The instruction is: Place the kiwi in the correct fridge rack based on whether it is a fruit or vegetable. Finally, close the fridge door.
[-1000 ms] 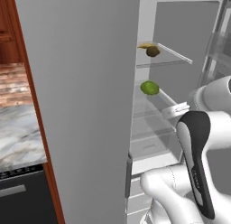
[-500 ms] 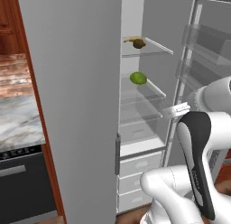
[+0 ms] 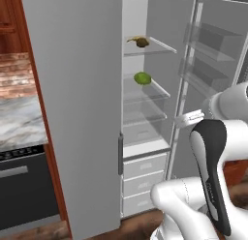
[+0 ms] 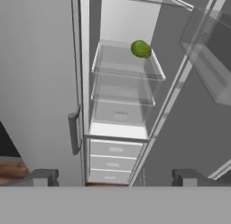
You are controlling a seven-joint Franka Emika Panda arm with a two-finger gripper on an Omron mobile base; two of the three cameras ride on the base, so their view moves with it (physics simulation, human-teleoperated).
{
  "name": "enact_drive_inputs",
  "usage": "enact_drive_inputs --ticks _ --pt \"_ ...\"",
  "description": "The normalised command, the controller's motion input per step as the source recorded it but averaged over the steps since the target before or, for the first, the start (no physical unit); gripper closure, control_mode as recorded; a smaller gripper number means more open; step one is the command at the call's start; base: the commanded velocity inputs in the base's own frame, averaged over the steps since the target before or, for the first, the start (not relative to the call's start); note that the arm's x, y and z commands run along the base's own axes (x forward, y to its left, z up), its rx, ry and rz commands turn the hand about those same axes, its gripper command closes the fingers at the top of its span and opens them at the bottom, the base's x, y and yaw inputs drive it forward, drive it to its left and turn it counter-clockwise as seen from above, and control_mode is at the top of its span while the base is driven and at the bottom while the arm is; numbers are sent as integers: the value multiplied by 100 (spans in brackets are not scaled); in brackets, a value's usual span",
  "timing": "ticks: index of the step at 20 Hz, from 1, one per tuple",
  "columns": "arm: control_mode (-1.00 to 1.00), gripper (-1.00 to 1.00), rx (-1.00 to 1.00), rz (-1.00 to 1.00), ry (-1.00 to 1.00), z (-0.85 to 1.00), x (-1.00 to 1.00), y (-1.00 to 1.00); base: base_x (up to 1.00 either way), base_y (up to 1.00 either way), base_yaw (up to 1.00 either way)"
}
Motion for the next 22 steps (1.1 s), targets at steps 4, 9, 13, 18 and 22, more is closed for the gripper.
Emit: enact_drive_inputs --ticks 4,9,13,18,22 --pt "100 -100 0 0 0 0 0 0 -38 -9 -1" --pt "100 -100 0 0 0 0 0 0 -23 -15 0" --pt "100 -100 0 0 0 0 0 0 -24 -26 0" --pt "100 -100 0 0 0 0 0 0 -36 -27 0" --pt "100 -100 0 0 0 0 0 0 -43 -29 0"
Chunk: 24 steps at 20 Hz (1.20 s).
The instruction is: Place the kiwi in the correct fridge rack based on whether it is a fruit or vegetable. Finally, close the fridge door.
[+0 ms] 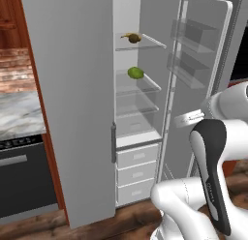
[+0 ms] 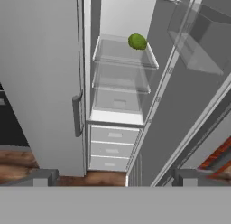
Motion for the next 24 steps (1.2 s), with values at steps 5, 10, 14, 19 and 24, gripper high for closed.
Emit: enact_drive_inputs --ticks 5,10,14,19,24 --pt "100 -100 0 0 0 0 0 0 -14 -38 0" --pt "100 -100 0 0 0 0 0 0 2 -45 0" --pt "100 -100 0 0 0 0 0 0 2 -30 0" --pt "-100 -100 0 0 0 0 2 0 0 0 0" --pt "-100 -100 0 0 0 0 11 0 0 0 0"
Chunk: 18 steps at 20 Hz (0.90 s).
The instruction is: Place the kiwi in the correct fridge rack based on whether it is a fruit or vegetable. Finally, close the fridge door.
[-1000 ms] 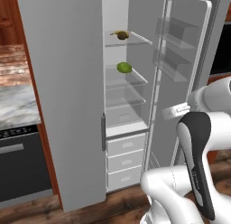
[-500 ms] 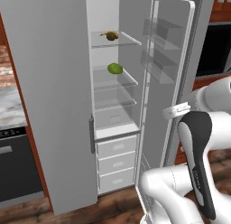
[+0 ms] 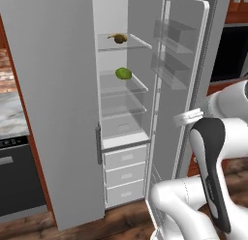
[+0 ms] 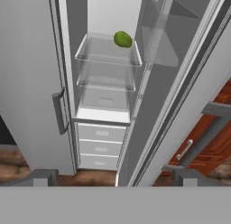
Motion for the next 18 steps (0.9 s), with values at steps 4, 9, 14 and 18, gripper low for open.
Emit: enact_drive_inputs --ticks 4,9,14,18 --pt "-100 -100 0 0 0 0 10 0 0 0 0" --pt "-100 -100 1 -4 0 -10 1 -33 0 0 0" --pt "-100 -100 6 -10 -1 -9 -5 -75 0 0 0" --pt "-100 -100 9 -12 -4 -1 0 -70 0 0 0"
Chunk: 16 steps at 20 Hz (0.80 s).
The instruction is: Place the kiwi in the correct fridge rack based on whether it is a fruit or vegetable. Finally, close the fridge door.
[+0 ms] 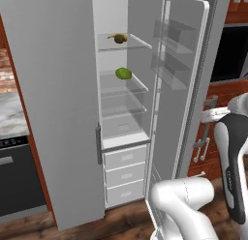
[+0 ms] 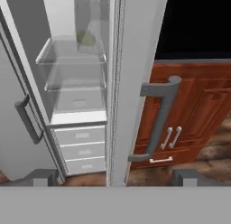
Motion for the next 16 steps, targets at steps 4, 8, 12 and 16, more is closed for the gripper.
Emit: enact_drive_inputs --ticks 4,8,12,16 --pt "-100 -100 9 -7 -6 0 0 -71 0 0 0" --pt "-100 -100 9 -3 -12 0 0 -67 0 0 0" --pt "-100 -100 11 -2 -5 0 32 -65 0 0 0" --pt "-100 -100 22 -2 3 0 51 -69 0 0 0"
